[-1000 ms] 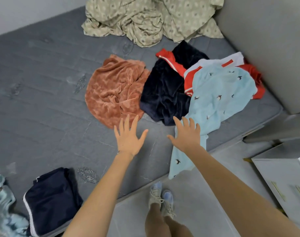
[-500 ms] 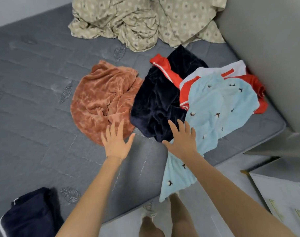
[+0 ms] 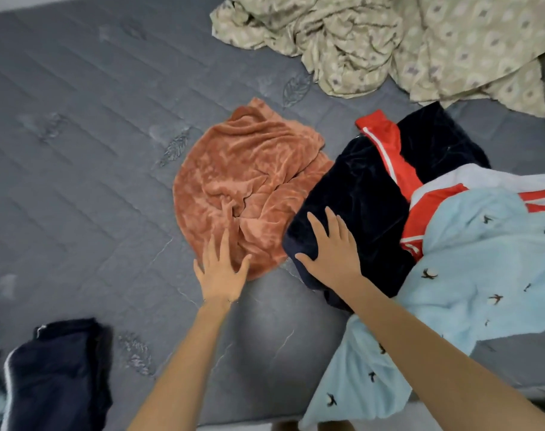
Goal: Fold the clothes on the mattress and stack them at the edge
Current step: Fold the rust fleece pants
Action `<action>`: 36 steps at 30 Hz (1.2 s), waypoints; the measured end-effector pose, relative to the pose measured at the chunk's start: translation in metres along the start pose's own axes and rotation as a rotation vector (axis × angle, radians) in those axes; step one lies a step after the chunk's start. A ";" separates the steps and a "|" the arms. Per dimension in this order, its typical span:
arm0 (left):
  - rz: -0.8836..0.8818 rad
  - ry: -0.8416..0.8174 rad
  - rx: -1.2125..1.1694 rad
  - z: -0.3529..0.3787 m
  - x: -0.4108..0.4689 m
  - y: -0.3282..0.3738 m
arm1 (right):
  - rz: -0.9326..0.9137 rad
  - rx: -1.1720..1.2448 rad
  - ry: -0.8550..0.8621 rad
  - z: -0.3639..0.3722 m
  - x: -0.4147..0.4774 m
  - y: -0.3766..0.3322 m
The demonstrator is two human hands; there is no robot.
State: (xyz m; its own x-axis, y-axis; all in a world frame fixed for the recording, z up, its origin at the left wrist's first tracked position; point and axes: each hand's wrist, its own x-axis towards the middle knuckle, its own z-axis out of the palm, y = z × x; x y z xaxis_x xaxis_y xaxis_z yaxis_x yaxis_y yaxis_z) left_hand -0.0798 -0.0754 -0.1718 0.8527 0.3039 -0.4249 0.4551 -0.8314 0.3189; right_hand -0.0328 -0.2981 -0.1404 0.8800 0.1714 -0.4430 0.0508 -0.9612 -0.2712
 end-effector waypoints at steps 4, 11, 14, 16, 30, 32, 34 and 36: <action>-0.136 -0.033 -0.128 0.031 0.041 -0.021 | -0.094 0.032 -0.003 0.029 0.051 -0.020; -0.068 0.211 -0.149 0.078 0.081 -0.055 | -0.256 -0.341 -0.020 0.082 0.110 -0.037; -0.061 0.334 -0.399 0.071 0.069 -0.061 | -0.305 -0.321 0.037 0.088 0.112 -0.036; -0.087 0.393 -0.532 0.057 0.056 -0.057 | -0.316 -0.212 0.033 0.083 0.107 -0.038; 0.288 0.579 -0.535 -0.171 -0.027 0.033 | -0.270 0.595 0.138 -0.078 -0.037 -0.143; 0.318 0.567 -0.493 -0.201 -0.050 0.045 | -0.296 0.592 0.150 -0.112 -0.055 -0.150; 0.360 0.581 -0.467 -0.228 -0.073 0.058 | -0.332 0.546 0.154 -0.145 -0.071 -0.155; 0.420 0.610 -0.442 -0.257 -0.094 0.068 | -0.359 0.543 0.165 -0.176 -0.087 -0.161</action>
State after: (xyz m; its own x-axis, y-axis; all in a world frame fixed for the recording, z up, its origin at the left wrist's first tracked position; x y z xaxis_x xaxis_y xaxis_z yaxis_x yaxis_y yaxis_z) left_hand -0.0630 -0.0409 0.1076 0.9037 0.3141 0.2910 0.0215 -0.7121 0.7018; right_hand -0.0347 -0.1966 0.0925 0.9154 0.3840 -0.1204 0.1473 -0.5981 -0.7877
